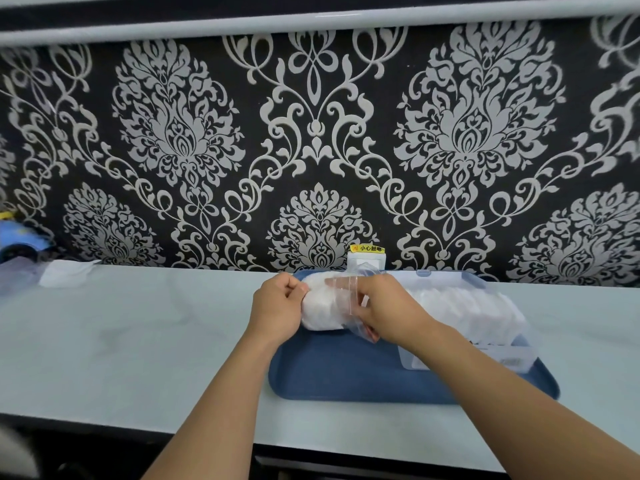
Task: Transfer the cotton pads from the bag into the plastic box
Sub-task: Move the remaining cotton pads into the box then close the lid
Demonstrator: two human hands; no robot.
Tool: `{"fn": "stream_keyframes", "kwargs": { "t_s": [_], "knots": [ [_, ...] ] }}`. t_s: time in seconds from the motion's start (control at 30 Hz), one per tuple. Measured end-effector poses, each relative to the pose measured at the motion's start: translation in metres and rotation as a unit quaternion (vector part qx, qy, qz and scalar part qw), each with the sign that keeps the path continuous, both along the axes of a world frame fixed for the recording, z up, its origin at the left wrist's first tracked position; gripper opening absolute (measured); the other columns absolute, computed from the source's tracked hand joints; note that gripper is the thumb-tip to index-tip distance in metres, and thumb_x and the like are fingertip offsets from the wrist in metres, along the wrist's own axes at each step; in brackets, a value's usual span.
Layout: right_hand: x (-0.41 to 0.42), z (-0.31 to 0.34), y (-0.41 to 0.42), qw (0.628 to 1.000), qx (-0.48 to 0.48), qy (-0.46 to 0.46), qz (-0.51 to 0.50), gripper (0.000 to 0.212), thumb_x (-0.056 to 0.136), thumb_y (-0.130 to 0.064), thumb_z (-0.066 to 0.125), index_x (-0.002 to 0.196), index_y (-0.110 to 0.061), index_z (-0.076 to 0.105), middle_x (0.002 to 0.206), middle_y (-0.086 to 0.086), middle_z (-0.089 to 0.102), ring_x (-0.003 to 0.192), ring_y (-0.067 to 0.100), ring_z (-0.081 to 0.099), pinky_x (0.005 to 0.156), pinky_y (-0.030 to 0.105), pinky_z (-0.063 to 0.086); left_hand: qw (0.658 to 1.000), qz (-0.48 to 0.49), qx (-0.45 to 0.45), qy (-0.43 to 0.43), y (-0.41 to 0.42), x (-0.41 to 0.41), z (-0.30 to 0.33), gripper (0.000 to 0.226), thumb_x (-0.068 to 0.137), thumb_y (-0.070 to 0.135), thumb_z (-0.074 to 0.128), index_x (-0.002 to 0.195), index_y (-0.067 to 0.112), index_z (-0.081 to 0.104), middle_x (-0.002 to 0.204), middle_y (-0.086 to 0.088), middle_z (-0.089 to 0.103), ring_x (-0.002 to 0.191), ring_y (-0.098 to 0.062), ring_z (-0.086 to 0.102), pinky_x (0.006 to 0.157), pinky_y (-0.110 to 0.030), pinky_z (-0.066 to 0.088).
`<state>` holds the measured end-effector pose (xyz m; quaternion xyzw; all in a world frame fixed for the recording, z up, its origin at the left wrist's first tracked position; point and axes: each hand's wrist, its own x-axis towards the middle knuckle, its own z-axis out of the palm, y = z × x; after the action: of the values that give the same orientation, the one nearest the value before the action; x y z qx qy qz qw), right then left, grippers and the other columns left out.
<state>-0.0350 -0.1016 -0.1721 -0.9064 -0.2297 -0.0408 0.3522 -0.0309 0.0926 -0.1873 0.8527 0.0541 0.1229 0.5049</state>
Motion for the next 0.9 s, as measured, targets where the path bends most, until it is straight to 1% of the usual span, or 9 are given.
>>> {"fn": "stream_keyframes", "kwargs": {
  "t_s": [0.07, 0.17, 0.3, 0.37, 0.43, 0.47, 0.57, 0.73, 0.9],
  "knots": [
    [-0.001, 0.002, 0.0, 0.999, -0.03, -0.021, 0.011, 0.062, 0.083, 0.001, 0.062, 0.133, -0.034, 0.064, 0.07, 0.002, 0.067, 0.052, -0.003, 0.055, 0.049, 0.01, 0.04, 0.999, 0.005, 0.035, -0.006, -0.001, 0.0, 0.001, 0.02, 0.099, 0.02, 0.059, 0.084, 0.008, 0.064, 0.082, -0.006, 0.07, 0.071, -0.018, 0.056, 0.06, -0.024, 0.04],
    [-0.002, 0.003, 0.001, 0.997, -0.067, -0.017, 0.033, 0.065, 0.083, -0.008, 0.067, 0.134, -0.048, 0.058, 0.067, -0.008, 0.06, 0.059, -0.002, 0.053, 0.052, 0.016, 0.042, 0.999, 0.006, 0.045, -0.001, 0.002, -0.001, 0.002, 0.019, 0.099, 0.02, 0.059, 0.085, 0.009, 0.065, 0.085, -0.005, 0.071, 0.077, -0.021, 0.062, 0.063, -0.024, 0.043],
    [-0.002, 0.003, 0.001, 0.991, -0.123, -0.032, 0.052, 0.051, 0.086, -0.015, 0.064, 0.129, -0.043, 0.06, 0.072, -0.005, 0.062, 0.064, 0.008, 0.051, 0.058, 0.024, 0.041, 1.0, -0.006, 0.016, 0.024, 0.004, -0.002, 0.0, 0.018, 0.098, 0.02, 0.06, 0.084, 0.013, 0.068, 0.085, -0.003, 0.073, 0.08, -0.021, 0.065, 0.068, -0.027, 0.047],
    [-0.005, 0.006, 0.004, 0.981, -0.178, -0.058, 0.048, 0.044, 0.09, -0.024, 0.061, 0.131, -0.039, 0.06, 0.072, -0.013, 0.052, 0.078, 0.017, 0.055, 0.061, 0.029, 0.036, 0.999, -0.005, 0.025, 0.023, 0.002, -0.003, 0.001, 0.017, 0.098, 0.018, 0.06, 0.085, 0.012, 0.069, 0.085, -0.001, 0.072, 0.079, -0.018, 0.063, 0.066, -0.024, 0.044],
    [-0.009, 0.009, 0.005, 0.97, -0.22, -0.096, 0.037, 0.048, 0.093, -0.029, 0.057, 0.138, -0.044, 0.054, 0.074, -0.015, 0.047, 0.087, 0.021, 0.057, 0.059, 0.03, 0.032, 0.999, 0.004, 0.039, 0.017, 0.002, -0.003, 0.003, 0.017, 0.098, 0.018, 0.06, 0.086, 0.011, 0.069, 0.085, -0.001, 0.072, 0.079, -0.019, 0.063, 0.064, -0.022, 0.043],
    [-0.01, 0.009, 0.006, 0.966, -0.227, -0.119, 0.034, 0.05, 0.093, -0.03, 0.056, 0.14, -0.047, 0.051, 0.081, -0.013, 0.055, 0.089, 0.022, 0.058, 0.059, 0.031, 0.034, 0.999, 0.007, 0.045, 0.012, 0.001, -0.003, 0.004, 0.017, 0.098, 0.019, 0.06, 0.086, 0.01, 0.069, 0.085, -0.002, 0.072, 0.08, -0.02, 0.063, 0.063, -0.023, 0.043],
    [-0.008, 0.005, 0.006, 0.971, -0.191, -0.141, 0.041, 0.045, 0.092, -0.031, 0.058, 0.135, -0.044, 0.058, 0.117, -0.006, 0.065, 0.102, 0.021, 0.062, 0.072, 0.034, 0.05, 0.999, 0.01, 0.053, 0.008, -0.001, -0.004, 0.004, 0.017, 0.097, 0.019, 0.061, 0.086, 0.01, 0.069, 0.085, -0.002, 0.072, 0.081, -0.02, 0.065, 0.066, -0.026, 0.046],
    [-0.001, -0.004, 0.009, 0.984, -0.138, -0.112, 0.028, 0.029, 0.078, -0.035, 0.073, 0.107, -0.033, 0.076, 0.106, -0.009, 0.068, 0.096, 0.017, 0.064, 0.078, 0.036, 0.056, 0.998, 0.038, 0.056, 0.021, -0.001, -0.002, 0.0, 0.02, 0.099, 0.019, 0.057, 0.089, 0.006, 0.069, 0.085, 0.004, 0.069, 0.077, -0.012, 0.059, 0.061, -0.019, 0.041],
    [0.0, -0.002, 0.009, 0.979, -0.174, -0.104, 0.034, 0.035, 0.075, -0.038, 0.075, 0.109, -0.034, 0.072, 0.11, -0.01, 0.064, 0.104, 0.017, 0.059, 0.089, 0.036, 0.052, 0.998, 0.023, 0.049, 0.03, -0.004, -0.002, 0.0, 0.02, 0.099, 0.018, 0.056, 0.085, 0.008, 0.067, 0.078, 0.007, 0.066, 0.076, -0.017, 0.062, 0.065, -0.027, 0.045]
  ]
}}
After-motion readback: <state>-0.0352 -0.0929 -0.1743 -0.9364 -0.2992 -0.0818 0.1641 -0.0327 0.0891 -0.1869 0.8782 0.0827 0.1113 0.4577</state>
